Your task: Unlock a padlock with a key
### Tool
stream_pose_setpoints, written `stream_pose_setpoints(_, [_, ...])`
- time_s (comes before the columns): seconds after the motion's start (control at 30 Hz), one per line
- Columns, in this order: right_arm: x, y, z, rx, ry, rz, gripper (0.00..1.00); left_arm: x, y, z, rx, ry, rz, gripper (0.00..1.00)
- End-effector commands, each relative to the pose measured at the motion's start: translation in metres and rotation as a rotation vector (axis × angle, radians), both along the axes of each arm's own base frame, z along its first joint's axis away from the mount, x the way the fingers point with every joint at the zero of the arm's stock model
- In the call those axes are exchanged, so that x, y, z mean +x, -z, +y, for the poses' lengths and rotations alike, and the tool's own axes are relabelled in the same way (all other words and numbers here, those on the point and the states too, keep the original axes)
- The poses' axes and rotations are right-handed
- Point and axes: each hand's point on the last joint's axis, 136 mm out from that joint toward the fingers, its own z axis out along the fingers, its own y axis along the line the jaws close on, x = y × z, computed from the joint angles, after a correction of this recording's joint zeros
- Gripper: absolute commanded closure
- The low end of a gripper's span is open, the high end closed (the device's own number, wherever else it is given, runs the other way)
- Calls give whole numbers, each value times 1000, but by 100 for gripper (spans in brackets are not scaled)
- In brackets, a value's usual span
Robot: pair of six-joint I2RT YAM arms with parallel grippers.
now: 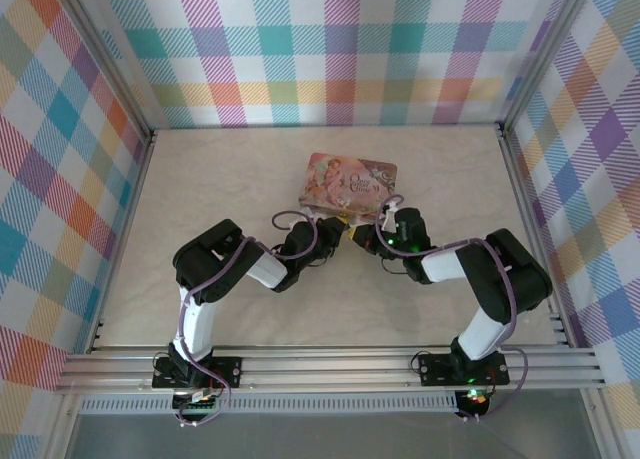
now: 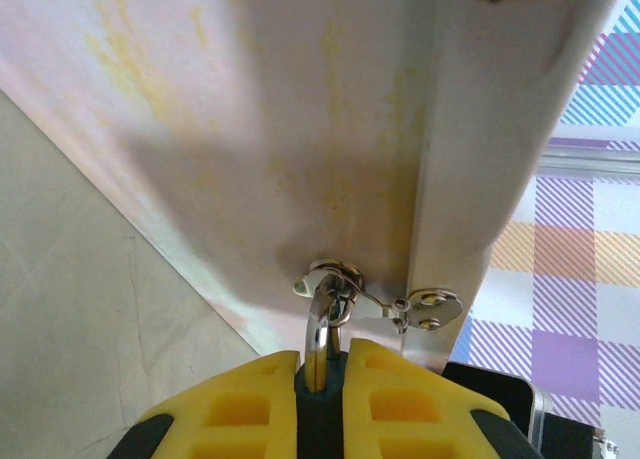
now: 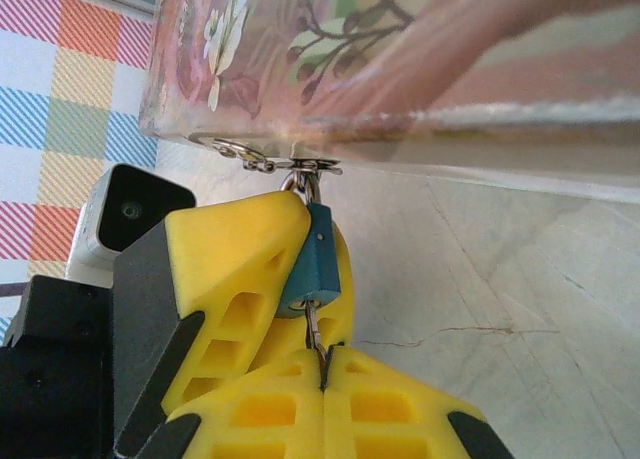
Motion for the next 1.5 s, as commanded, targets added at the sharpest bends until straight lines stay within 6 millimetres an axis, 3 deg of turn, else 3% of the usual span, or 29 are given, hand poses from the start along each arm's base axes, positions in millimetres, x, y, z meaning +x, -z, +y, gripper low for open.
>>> stream_pose_setpoints(0.0, [33, -45, 11, 64, 47, -162, 98, -55, 25, -39, 41, 233, 77, 100])
stream_pose_setpoints(0.43, [28, -44, 9, 14, 37, -173, 99, -55, 24, -40, 23, 236, 71, 100])
stream_pose_setpoints(0.6, [24, -36, -4, 38, 57, -145, 99, -55, 24, -40, 18, 234, 67, 100])
stream_pose_setpoints(1.03, [28, -60, -5, 10, 29, -129, 99, -56, 29, -42, 9, 240, 81, 100])
stream_pose_setpoints(1.47, [37, -63, -2, 57, 56, -167, 98, -58, 23, -46, 10, 254, 67, 100])
